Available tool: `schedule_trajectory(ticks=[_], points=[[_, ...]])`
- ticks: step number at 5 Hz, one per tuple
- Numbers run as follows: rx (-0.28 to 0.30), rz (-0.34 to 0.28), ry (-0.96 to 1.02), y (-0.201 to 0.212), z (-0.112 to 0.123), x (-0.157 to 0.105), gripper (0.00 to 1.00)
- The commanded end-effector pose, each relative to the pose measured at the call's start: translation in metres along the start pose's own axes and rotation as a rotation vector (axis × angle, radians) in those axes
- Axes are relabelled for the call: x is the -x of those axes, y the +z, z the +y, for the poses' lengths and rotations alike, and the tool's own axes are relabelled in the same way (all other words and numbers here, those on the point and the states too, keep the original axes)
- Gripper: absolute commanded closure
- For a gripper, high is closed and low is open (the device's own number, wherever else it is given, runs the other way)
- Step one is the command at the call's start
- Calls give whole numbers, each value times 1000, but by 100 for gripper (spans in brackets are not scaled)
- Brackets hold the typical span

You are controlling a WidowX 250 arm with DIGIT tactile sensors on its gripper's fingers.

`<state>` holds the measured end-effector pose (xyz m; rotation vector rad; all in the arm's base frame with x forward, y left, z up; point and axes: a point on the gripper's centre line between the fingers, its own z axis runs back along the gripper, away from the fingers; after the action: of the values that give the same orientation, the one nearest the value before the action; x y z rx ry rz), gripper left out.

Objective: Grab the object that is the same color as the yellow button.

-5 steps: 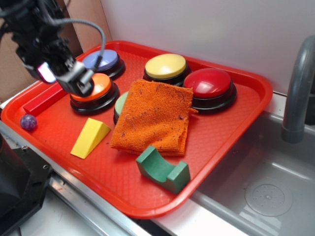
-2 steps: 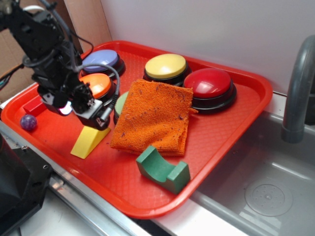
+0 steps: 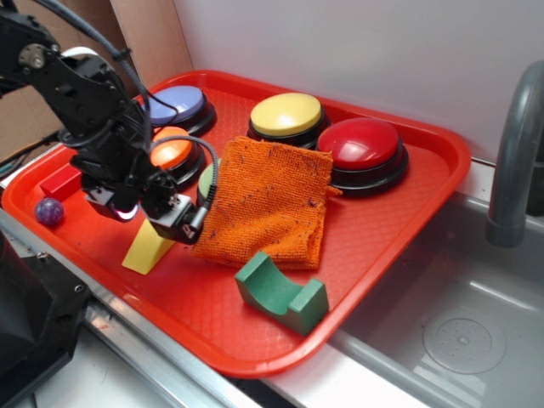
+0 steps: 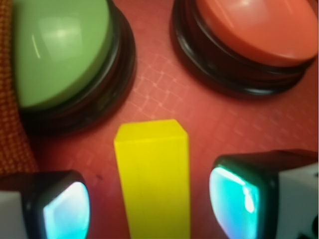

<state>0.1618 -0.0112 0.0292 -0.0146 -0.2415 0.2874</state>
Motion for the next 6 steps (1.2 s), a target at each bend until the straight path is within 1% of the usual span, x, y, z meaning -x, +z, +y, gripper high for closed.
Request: schedule_trajectory(ticks=[1,2,3,4,5,6], points=[[-6,-3,23,-15,1,-4,4],[-21,-18,36,-13,-1,-4,100],[-46,18,13,-7,0,-6,100],[-19,74,19,12,1,-16,100],[37,95,-2,38,1,-27,100],[71,110,-74,73,-10,-40,100]])
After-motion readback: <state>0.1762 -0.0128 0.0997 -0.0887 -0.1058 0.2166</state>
